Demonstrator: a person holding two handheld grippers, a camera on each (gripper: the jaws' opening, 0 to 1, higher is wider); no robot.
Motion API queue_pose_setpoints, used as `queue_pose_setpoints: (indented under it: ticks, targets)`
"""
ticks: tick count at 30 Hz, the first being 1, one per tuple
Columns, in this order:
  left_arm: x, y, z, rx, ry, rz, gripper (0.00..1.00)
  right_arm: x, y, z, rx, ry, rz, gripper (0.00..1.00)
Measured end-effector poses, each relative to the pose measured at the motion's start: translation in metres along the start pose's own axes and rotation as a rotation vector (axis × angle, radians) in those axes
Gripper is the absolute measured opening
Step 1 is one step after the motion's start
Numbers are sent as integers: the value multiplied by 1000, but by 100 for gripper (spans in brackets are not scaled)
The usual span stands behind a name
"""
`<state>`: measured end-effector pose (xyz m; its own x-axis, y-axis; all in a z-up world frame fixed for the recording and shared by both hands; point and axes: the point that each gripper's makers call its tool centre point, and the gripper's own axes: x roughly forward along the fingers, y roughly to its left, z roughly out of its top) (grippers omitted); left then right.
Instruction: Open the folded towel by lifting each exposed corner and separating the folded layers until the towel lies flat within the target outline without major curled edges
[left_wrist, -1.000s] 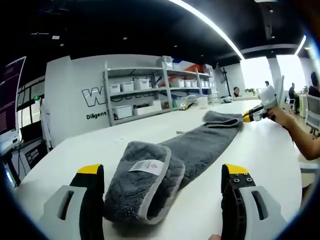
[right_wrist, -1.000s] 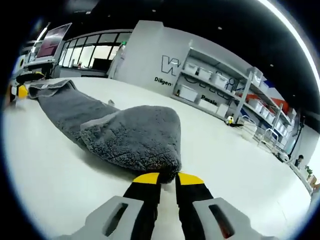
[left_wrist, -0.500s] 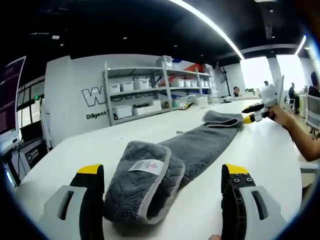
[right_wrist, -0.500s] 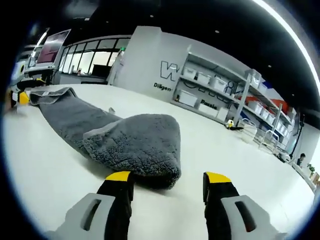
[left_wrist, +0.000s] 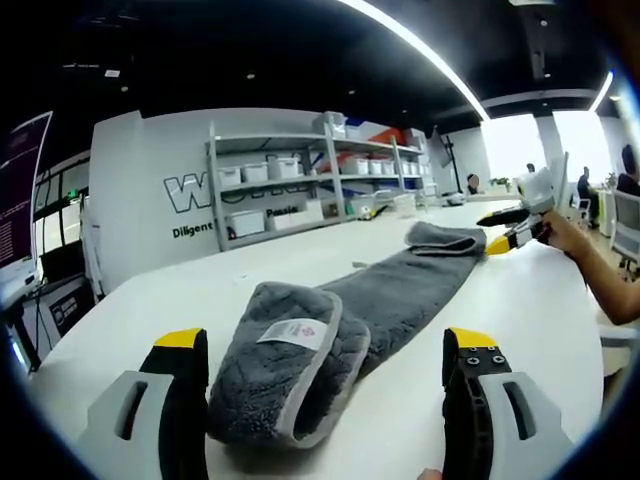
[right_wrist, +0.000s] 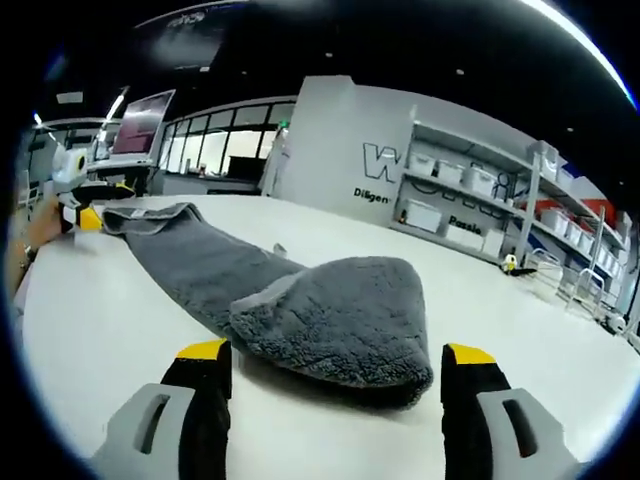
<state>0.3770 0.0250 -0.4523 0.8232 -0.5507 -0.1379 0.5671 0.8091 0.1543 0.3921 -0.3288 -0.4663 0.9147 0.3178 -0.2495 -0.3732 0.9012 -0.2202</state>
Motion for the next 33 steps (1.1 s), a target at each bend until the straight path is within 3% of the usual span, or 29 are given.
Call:
queue_pose_setpoints:
  ticks: [10,15,25,33]
  targets:
    - [1,4,1,-3,1,4,96,3,26,15,2,-68,111,99]
    - [1,7,2,-8,-4,12,97,2,35,24,20,-121,149,99]
    - [1,11,5,-17,-14,20,99,16,20,28,53,-126,161,99]
    - [3,10,3,-10,-4,16,99,17,20,30,49,-132,166,99]
